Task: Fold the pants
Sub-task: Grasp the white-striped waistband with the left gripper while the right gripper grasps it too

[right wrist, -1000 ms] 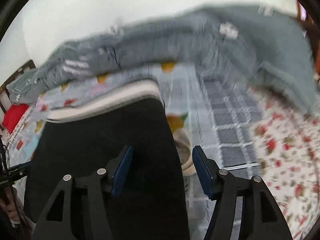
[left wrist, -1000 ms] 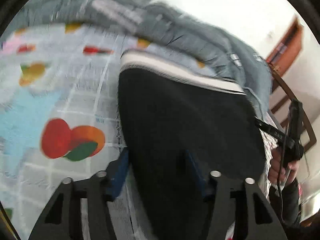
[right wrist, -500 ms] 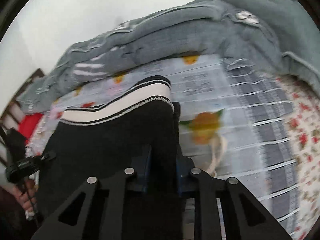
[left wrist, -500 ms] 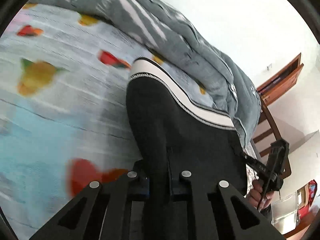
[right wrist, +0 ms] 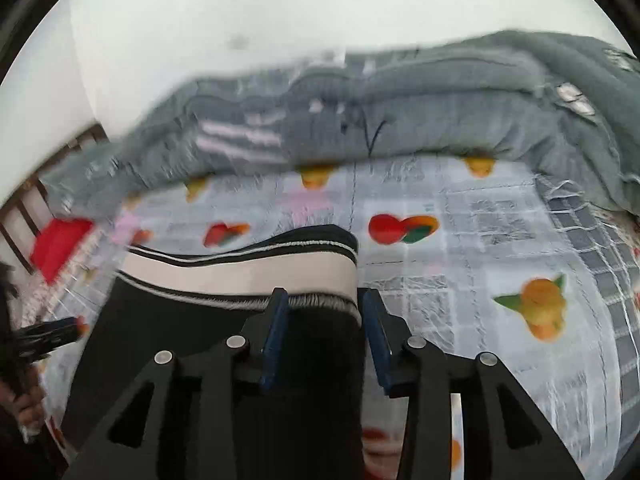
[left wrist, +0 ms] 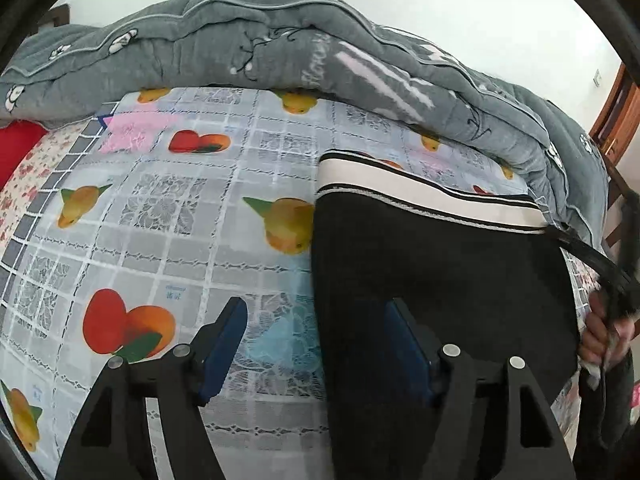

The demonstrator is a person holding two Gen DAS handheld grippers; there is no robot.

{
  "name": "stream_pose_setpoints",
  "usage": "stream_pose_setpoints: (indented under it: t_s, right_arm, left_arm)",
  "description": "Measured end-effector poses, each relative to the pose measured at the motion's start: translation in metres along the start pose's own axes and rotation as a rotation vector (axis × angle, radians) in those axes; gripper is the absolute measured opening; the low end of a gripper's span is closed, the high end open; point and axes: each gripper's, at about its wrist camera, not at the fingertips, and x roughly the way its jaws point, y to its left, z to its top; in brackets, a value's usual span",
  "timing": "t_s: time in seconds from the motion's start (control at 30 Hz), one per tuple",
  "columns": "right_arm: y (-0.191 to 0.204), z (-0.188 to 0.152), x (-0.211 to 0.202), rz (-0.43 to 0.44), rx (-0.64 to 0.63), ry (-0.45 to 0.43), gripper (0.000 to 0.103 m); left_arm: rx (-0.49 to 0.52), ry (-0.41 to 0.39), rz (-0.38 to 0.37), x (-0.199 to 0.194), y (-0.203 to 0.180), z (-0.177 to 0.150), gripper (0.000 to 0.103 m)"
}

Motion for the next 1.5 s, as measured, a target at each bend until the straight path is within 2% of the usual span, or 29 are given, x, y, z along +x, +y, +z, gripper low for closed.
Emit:
stream_pose_setpoints:
  t_s: [0.03, 0.07, 0.13, 0.17, 0.27, 0.3, 0.37, 0.43, 0.47, 0.53, 0.57, 0.63, 0.7, 0.77, 0.83, 1.07, 1.5]
  right_arm:
    - [0.003, 0.004, 0.015, -0.040, -0.013, 0.039, 0.019]
    - [0.006, 0.007, 0.018, -0.068, -0.059, 0.026, 0.015]
    - [0.005, 0.007, 0.006, -0.087, -0.123, -0.054, 0.014]
    - [0.002, 0.007, 0.006, -0.091, -0.123, -0.054, 0.014]
    - [-0.011, 0.006, 0.021, -0.107, -0.066, 0.027, 0.018]
    - [-0.013, 0.009, 0.015, -0.105, -0.047, 0.021, 0.018]
    - [-0.007, 0.018, -0.007, -0.098, -0.008, -0.055, 0.019]
    - [0.006, 0.024, -0.021, -0.067, -0.033, -0.124, 0.030]
    - [0.016, 0.029, -0.018, -0.050, -0.064, -0.125, 0.041]
    - [0.026, 0.032, 0.003, -0.028, -0.088, -0.082, 0.043]
    - [0.029, 0.030, 0.019, -0.024, -0.096, -0.045, 0.043]
    - [0.033, 0.018, 0.056, -0.095, -0.138, 0.028, 0.042]
    - [0.034, 0.012, 0.058, -0.089, -0.166, -0.020, 0.043]
    - [0.032, 0.010, 0.059, -0.093, -0.155, -0.020, 0.043]
    - [0.032, 0.008, 0.059, -0.100, -0.163, -0.033, 0.043]
    - [0.031, 0.007, 0.060, -0.081, -0.150, -0.052, 0.044]
    - [0.032, 0.006, 0.060, -0.088, -0.155, -0.055, 0.044]
  left_arm:
    - [0.016, -0.003, 0.013, -0.002, -0.005, 0.001, 0.070]
    - [0.028, -0.012, 0.027, -0.004, -0.009, 0.002, 0.070]
    - [0.061, -0.059, 0.042, -0.016, -0.014, 0.000, 0.070]
    - [0.072, -0.083, 0.044, -0.022, -0.016, 0.000, 0.070]
    - [0.109, -0.126, 0.070, -0.024, -0.033, 0.013, 0.070]
    - [0.116, -0.131, 0.068, -0.022, -0.040, 0.018, 0.070]
    - [0.125, -0.156, 0.017, -0.017, -0.058, 0.031, 0.070]
    - [0.121, -0.175, -0.004, -0.007, -0.075, 0.045, 0.070]
    - [0.111, -0.188, -0.003, 0.002, -0.083, 0.053, 0.070]
    - [0.099, -0.211, 0.012, 0.024, -0.096, 0.066, 0.070]
    - [0.104, -0.203, 0.025, 0.034, -0.099, 0.066, 0.070]
    - [0.096, -0.108, 0.096, 0.076, -0.097, 0.065, 0.068]
    - [0.088, -0.041, 0.113, 0.105, -0.088, 0.054, 0.069]
    - [0.066, -0.089, 0.061, 0.098, -0.081, 0.051, 0.069]
    - [0.050, -0.089, 0.042, 0.099, -0.076, 0.050, 0.069]
    - [0.081, -0.099, 0.083, 0.103, -0.085, 0.047, 0.073]
    - [0.083, -0.107, 0.088, 0.102, -0.086, 0.047, 0.073]
